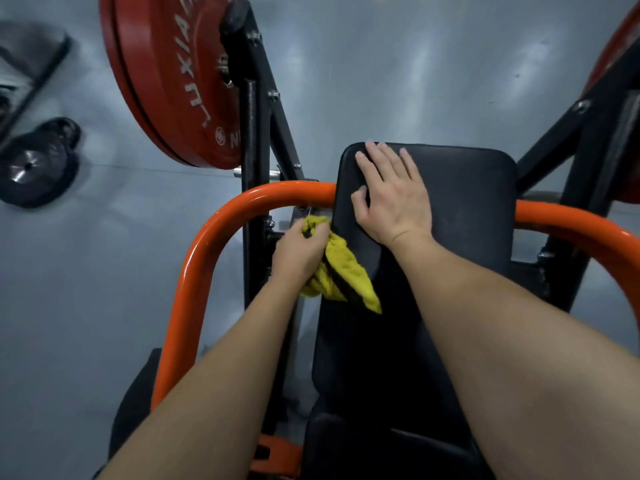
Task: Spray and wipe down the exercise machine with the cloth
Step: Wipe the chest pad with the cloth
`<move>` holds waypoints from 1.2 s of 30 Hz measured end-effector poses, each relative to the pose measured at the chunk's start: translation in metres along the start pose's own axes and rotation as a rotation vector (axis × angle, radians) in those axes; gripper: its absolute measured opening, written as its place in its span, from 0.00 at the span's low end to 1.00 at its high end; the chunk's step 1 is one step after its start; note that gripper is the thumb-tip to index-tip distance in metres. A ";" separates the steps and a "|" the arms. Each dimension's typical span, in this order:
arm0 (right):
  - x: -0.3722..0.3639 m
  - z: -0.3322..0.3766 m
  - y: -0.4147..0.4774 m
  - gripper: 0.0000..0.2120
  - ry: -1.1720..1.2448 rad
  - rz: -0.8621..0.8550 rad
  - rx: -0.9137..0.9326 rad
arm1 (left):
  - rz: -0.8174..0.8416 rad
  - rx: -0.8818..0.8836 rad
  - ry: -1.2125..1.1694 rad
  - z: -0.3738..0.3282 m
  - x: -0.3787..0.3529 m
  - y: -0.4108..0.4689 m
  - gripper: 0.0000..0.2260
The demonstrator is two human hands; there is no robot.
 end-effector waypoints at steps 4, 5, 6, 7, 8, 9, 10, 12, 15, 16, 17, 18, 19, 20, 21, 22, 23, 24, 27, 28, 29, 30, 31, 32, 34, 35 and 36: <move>0.003 0.004 -0.003 0.28 -0.028 0.165 -0.063 | 0.281 0.158 0.184 0.076 -0.014 -0.075 0.16; 0.003 0.007 -0.006 0.29 -0.024 0.192 -0.105 | 0.361 0.193 0.215 0.092 -0.015 -0.091 0.17; 0.005 0.014 -0.013 0.30 -0.003 0.215 -0.151 | 0.415 0.219 0.236 0.102 -0.014 -0.105 0.19; 0.008 0.022 -0.024 0.30 0.034 0.243 -0.199 | 0.436 0.225 0.249 0.108 -0.011 -0.114 0.21; 0.012 0.032 -0.039 0.31 0.080 0.275 -0.236 | 0.415 0.225 0.248 0.109 -0.007 -0.121 0.23; 0.018 0.041 -0.056 0.31 0.135 0.308 -0.261 | 0.371 0.217 0.240 0.107 -0.003 -0.125 0.25; 0.026 0.051 -0.076 0.31 0.195 0.341 -0.292 | 0.325 0.202 0.222 0.100 0.003 -0.130 0.25; 0.044 0.066 -0.113 0.30 0.299 0.399 -0.361 | 0.239 0.159 0.144 0.079 0.018 -0.134 0.22; 0.082 0.083 -0.154 0.25 0.432 0.470 -0.543 | 0.163 0.082 0.035 0.046 0.046 -0.143 0.24; 0.098 0.088 -0.163 0.23 0.458 0.460 -0.623 | 0.161 0.054 0.014 0.034 0.056 -0.146 0.25; 0.117 0.095 -0.172 0.21 0.473 0.443 -0.698 | 0.160 0.025 -0.024 0.025 0.065 -0.154 0.24; 0.135 0.102 -0.183 0.19 0.485 0.421 -0.760 | 0.166 0.013 -0.077 0.018 0.072 -0.162 0.24; 0.154 0.109 -0.193 0.18 0.503 0.389 -0.802 | 0.175 0.000 -0.137 0.009 0.081 -0.172 0.23; 0.175 0.119 -0.204 0.17 0.526 0.356 -0.838 | 0.199 -0.016 -0.192 0.000 0.089 -0.184 0.21; 0.193 0.130 -0.217 0.16 0.541 0.324 -0.870 | 0.220 -0.038 -0.234 -0.005 0.095 -0.194 0.18; 0.211 0.140 -0.230 0.15 0.552 0.281 -0.889 | 0.233 -0.073 -0.276 -0.011 0.100 -0.207 0.14; 0.231 0.151 -0.243 0.14 0.562 0.239 -0.913 | 0.232 -0.105 -0.303 -0.017 0.105 -0.222 0.10; 0.245 0.162 -0.254 0.14 0.576 0.206 -0.926 | 0.224 -0.132 -0.330 -0.021 0.112 -0.236 0.07; 0.281 0.189 -0.285 0.13 0.626 0.106 -0.950 | 0.245 -0.271 -0.408 -0.031 0.121 -0.283 0.05; 0.299 0.195 -0.303 0.13 0.628 0.052 -0.964 | 0.284 -0.331 -0.419 -0.036 0.117 -0.308 0.03; 0.312 0.199 -0.315 0.13 0.631 -0.004 -0.978 | 0.314 -0.379 -0.425 -0.041 0.114 -0.327 0.04; 0.325 0.202 -0.326 0.13 0.624 -0.057 -0.993 | 0.344 -0.410 -0.430 -0.045 0.108 -0.343 0.04; 0.339 0.204 -0.339 0.13 0.604 -0.109 -1.007 | 0.379 -0.420 -0.440 -0.050 0.100 -0.359 0.02; 0.352 0.205 -0.351 0.12 0.584 -0.160 -1.022 | 0.407 -0.418 -0.442 -0.055 0.091 -0.374 0.03; 0.379 0.207 -0.378 0.11 0.564 -0.284 -1.040 | 0.462 -0.394 -0.470 -0.063 0.070 -0.399 0.05; 0.390 0.207 -0.391 0.11 0.553 -0.357 -1.051 | 0.488 -0.379 -0.485 -0.067 0.061 -0.410 0.06; 0.402 0.206 -0.404 0.11 0.537 -0.430 -1.076 | 0.515 -0.375 -0.481 -0.071 0.052 -0.420 0.05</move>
Point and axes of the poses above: each hand's wrist, its own y-axis towards the middle knuckle, its own x-axis out of the back of the hand, z = x × y, the point moved 2 cm from there along y, towards the middle knuckle, and after that the axes turned 12 degrees about y, right-handed, at the moved point
